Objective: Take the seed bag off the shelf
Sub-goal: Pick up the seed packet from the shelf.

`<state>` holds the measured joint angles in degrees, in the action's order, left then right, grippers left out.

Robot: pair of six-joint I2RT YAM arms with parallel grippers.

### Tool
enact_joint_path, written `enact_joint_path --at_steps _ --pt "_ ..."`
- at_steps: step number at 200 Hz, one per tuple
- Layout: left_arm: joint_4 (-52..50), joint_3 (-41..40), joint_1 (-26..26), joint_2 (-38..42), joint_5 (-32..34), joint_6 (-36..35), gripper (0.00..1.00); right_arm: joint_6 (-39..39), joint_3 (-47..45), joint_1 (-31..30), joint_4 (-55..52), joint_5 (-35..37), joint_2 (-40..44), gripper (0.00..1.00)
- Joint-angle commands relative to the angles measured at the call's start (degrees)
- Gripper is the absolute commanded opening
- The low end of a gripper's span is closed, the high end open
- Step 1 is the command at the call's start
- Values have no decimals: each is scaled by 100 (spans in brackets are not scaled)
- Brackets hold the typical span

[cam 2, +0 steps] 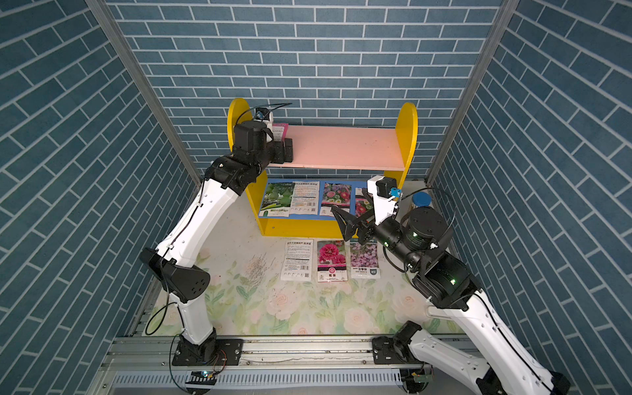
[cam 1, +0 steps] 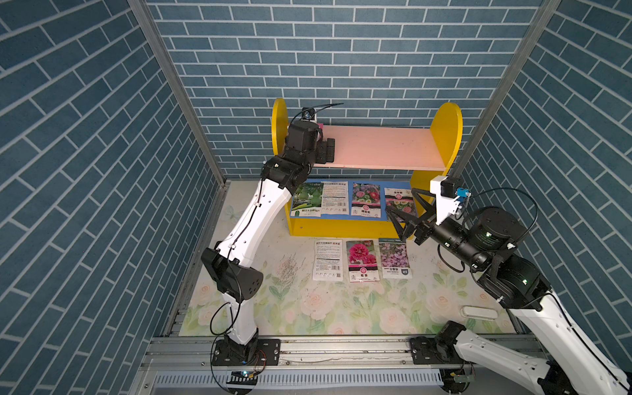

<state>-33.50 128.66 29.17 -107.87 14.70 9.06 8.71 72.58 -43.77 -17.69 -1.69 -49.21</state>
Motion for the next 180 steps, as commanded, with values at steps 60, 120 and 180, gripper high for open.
enact_joint_path --at_steps 60,120,180 --pt "-763 -416 90 546 -1525 977 100 -120 -33 -18 -31 107 96 100" --pt "-737 -280 274 692 -1843 1340 100 -98 -33 -22 -28 75 122 99" --pt "489 -276 276 994 -1601 1204 100 -76 -6 -18 -31 11 135 100"
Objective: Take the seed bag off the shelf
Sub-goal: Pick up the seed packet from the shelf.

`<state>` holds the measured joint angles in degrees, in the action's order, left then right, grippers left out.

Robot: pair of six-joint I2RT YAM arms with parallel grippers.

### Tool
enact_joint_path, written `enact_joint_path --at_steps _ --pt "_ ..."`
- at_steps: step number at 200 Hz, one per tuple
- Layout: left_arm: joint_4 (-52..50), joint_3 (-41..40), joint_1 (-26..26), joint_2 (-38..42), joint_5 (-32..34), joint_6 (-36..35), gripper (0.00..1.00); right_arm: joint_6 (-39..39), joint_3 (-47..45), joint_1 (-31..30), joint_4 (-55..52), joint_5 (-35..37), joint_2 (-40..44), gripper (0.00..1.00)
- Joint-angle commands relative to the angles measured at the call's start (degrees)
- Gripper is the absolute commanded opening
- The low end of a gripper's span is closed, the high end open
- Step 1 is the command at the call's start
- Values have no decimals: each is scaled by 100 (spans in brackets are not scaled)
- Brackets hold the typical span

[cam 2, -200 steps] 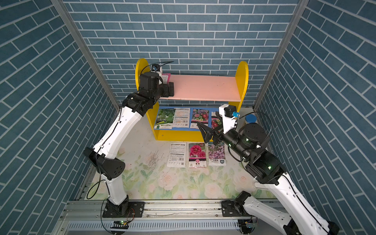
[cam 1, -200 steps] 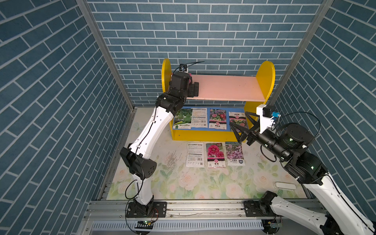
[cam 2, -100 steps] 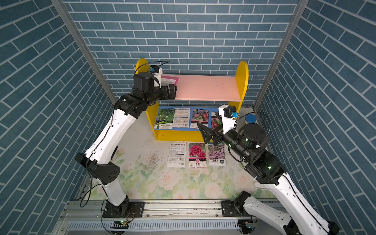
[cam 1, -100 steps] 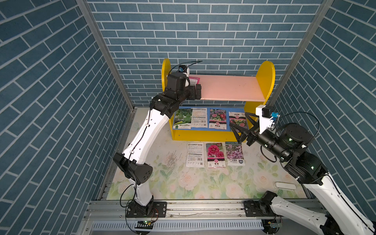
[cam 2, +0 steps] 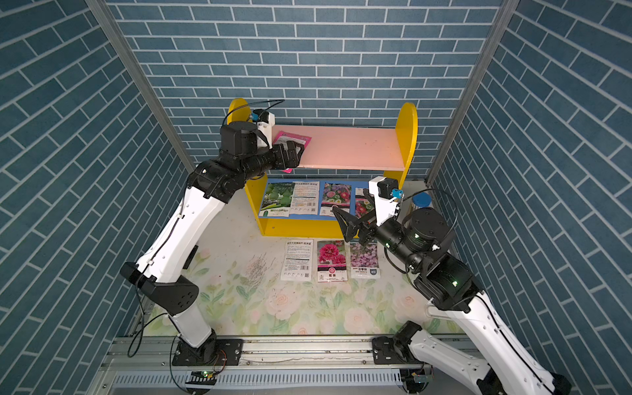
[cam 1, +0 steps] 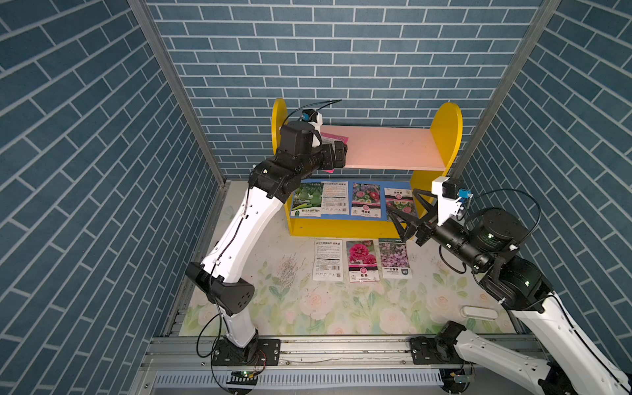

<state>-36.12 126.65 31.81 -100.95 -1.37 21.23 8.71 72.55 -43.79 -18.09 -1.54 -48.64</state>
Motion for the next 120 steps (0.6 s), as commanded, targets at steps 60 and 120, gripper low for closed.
enact_joint_path --at_steps 60,120 --pt "258 -208 17 1038 -3 455 100 65 -182 -15 147 -14 253 99" --pt "462 -2170 -179 2429 -864 1164 100 199 -443 -16 550 -521 417 99"
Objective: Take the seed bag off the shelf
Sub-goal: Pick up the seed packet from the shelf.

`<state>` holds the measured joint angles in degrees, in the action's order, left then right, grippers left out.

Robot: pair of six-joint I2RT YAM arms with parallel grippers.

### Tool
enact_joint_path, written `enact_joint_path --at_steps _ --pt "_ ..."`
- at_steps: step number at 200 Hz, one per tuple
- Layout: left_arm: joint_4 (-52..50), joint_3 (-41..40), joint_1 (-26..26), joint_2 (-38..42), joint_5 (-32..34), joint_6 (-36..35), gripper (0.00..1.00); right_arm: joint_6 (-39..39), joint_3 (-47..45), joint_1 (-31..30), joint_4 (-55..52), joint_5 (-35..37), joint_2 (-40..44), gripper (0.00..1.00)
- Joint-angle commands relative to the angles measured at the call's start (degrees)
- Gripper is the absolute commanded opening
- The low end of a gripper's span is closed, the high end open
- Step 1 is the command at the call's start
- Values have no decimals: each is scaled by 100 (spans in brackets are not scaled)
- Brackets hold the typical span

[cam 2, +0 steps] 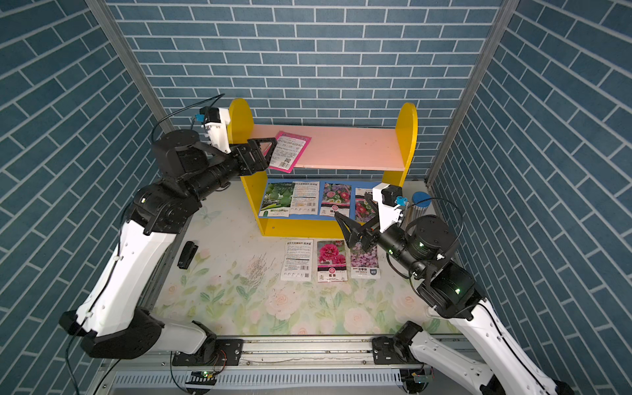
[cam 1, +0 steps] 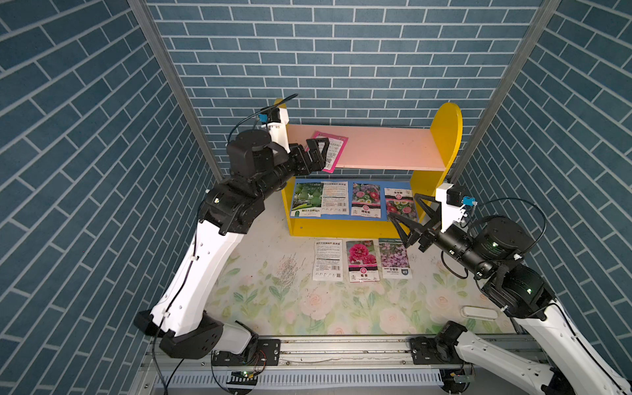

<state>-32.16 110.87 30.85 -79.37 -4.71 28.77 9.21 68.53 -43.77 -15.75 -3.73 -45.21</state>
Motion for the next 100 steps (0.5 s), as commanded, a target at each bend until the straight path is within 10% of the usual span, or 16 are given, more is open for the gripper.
enact_joint_path --at_steps 1,100 --pt "77 -623 -86 290 -548 427 100 159 -41 -18 317 -308 74 99" --pt "1490 -2403 -579 608 -1672 1635 99 143 -73 -18 358 -357 84 98"
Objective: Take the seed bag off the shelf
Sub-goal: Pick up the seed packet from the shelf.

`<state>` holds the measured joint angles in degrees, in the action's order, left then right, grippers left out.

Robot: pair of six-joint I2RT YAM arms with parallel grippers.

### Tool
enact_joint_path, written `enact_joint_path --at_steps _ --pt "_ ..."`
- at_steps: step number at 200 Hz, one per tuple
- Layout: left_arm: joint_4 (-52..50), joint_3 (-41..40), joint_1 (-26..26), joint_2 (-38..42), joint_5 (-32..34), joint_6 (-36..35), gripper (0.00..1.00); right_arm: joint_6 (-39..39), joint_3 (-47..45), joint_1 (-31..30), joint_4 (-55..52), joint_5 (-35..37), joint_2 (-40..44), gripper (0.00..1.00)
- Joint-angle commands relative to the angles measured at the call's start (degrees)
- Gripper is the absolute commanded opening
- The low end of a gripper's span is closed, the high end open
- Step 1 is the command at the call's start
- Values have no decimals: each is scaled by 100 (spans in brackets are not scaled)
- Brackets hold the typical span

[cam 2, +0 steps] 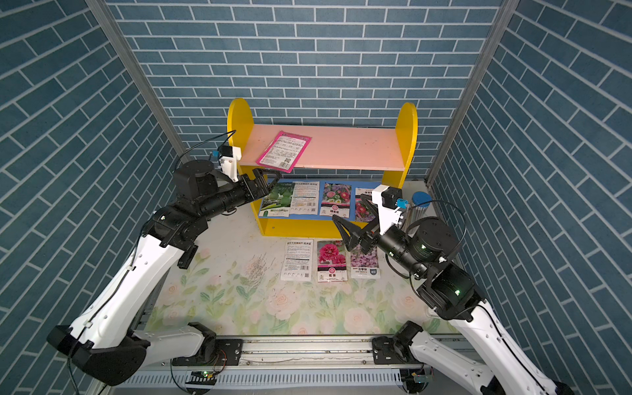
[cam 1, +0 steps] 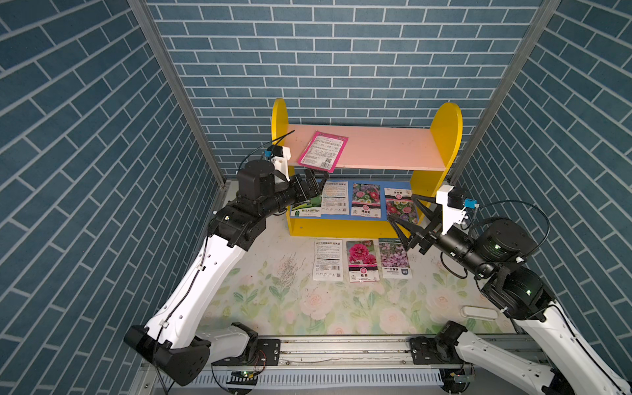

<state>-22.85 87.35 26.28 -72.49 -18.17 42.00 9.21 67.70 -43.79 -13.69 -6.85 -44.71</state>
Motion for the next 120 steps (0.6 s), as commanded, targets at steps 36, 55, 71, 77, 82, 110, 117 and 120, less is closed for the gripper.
enact_joint_path --at_steps 36,55,71,77,82,110,117,120 --pt "860 -61 -245 -275 -480 503 92 142 -2 -15 156 -40 10 98" --pt "897 14 -264 -417 -531 540 90 142 -19 -18 164 -26 15 98" --pt "991 36 -311 -516 -588 602 88 142 -14 -14 166 -26 10 98" --pt "1019 47 -322 -551 -612 615 88 142 -11 -18 165 -26 5 98" --pt "1050 62 -341 -588 -630 646 87 142 -3 -19 169 -27 6 98" --pt "1156 124 -386 -716 -669 703 77 133 6 -15 152 -9 23 98" --pt "1201 128 -401 -732 -671 723 76 133 6 -11 143 0 23 98" --pt "1205 132 -404 -744 -670 733 75 133 6 -16 139 8 24 98"
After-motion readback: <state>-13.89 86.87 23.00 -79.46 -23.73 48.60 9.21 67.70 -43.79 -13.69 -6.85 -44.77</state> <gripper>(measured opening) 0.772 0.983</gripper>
